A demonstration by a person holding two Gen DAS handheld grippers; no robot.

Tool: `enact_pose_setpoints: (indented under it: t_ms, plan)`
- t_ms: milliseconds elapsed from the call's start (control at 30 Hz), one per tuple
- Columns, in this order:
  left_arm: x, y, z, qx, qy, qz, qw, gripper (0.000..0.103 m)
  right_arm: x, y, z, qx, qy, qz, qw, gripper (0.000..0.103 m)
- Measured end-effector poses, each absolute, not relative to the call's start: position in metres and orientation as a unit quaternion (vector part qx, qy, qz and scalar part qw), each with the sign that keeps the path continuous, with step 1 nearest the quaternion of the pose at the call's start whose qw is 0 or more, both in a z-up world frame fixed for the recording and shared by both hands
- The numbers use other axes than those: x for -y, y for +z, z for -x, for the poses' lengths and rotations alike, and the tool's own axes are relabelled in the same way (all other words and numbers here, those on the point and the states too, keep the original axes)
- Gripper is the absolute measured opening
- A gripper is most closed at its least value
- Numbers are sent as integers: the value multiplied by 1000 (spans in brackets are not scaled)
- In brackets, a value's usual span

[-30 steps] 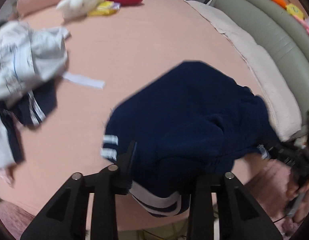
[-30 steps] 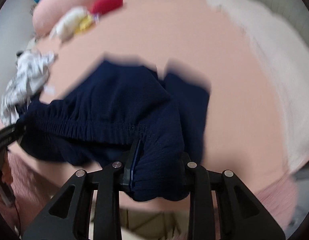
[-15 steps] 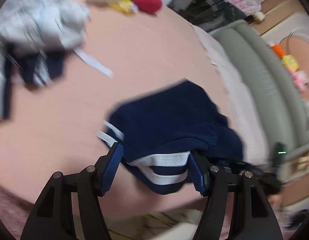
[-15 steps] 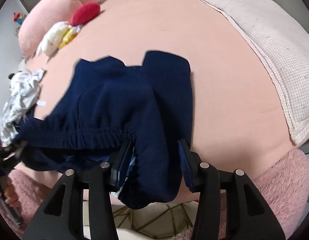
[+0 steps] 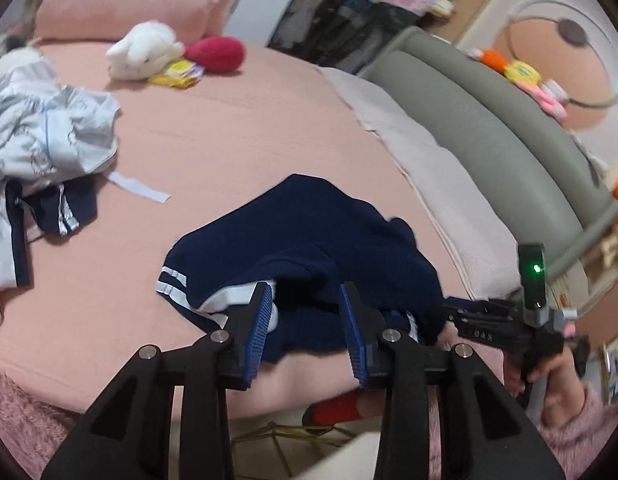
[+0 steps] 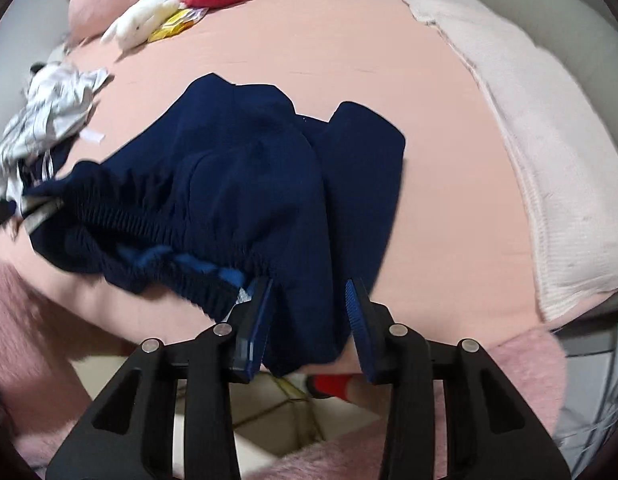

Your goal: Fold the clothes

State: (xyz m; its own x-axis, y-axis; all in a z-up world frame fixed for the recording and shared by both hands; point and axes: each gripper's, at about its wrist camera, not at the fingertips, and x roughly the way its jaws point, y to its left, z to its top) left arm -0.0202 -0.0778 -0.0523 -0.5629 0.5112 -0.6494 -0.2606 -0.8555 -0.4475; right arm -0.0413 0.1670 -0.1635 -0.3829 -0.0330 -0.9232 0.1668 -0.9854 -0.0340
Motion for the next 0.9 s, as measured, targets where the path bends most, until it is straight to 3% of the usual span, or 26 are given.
enact_pose_setpoints:
  t_ms: [167, 200, 267, 467, 533, 600, 833, 900]
  plan:
    - [63, -74, 38, 123, 856, 444, 235, 36, -163, -177, 37, -53, -812, -570, 111, 38]
    - [61, -80, 46, 114, 857, 451, 220, 26, -162, -185, 39, -56, -809, -575, 110, 38]
    - [57, -94, 67, 93, 863, 465, 174, 19, -162, -196, 48, -43, -806, -582, 100, 38]
    - [59, -124, 120, 82, 846, 512, 127, 19, -173, -194, 67, -37, -821, -568, 51, 40]
    - [50, -122, 117, 56, 843, 516, 139, 25, -172, -194, 68, -43, -819, -570, 54, 40]
    - [39, -121, 110, 35, 842, 514, 161, 50, -172, -192, 62, -39, -818, -570, 64, 41]
    - [4, -137, 121, -28, 838, 526, 145, 54, -175, -215, 61, -17, -805, -590, 53, 45]
    - [-5, -145, 126, -41, 837, 529, 136, 54, -176, -218, 64, -12, -807, -588, 49, 51]
